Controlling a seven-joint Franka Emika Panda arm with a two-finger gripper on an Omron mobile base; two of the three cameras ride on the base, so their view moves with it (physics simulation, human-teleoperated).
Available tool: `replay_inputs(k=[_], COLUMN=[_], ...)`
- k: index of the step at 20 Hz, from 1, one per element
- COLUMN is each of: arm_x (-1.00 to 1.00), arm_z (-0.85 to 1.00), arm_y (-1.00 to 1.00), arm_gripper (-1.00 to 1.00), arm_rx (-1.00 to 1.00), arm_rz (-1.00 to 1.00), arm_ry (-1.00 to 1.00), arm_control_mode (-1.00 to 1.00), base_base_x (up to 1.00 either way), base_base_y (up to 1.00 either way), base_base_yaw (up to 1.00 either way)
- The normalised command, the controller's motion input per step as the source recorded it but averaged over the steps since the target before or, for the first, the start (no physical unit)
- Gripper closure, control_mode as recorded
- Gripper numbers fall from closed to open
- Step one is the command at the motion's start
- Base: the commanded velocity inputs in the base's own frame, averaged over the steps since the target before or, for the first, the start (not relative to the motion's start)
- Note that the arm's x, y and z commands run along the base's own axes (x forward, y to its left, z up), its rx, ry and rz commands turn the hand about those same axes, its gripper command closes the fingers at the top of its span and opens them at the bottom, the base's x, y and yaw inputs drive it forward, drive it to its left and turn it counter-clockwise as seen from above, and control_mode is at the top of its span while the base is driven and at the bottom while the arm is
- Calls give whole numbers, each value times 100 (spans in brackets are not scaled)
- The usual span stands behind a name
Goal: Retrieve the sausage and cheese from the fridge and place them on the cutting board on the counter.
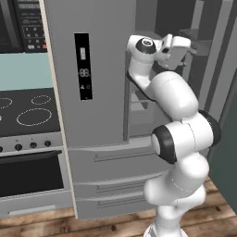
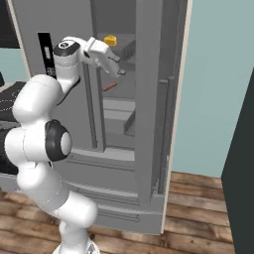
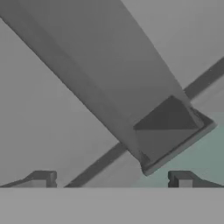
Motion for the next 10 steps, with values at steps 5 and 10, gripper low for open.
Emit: replay_inputs(k=[5, 10], arm_x=[0, -17], arm_z=[0, 0], arm_y=[-100, -100], arm_gripper=[-100, -100], arm_rx=[0, 3], arm_rz=[-28, -17], arm_ry=[-7, -14], arm_control_mode=[-100, -100], base_base_x=[0, 0], base_base_y=[0, 0], base_base_yaw=[0, 0])
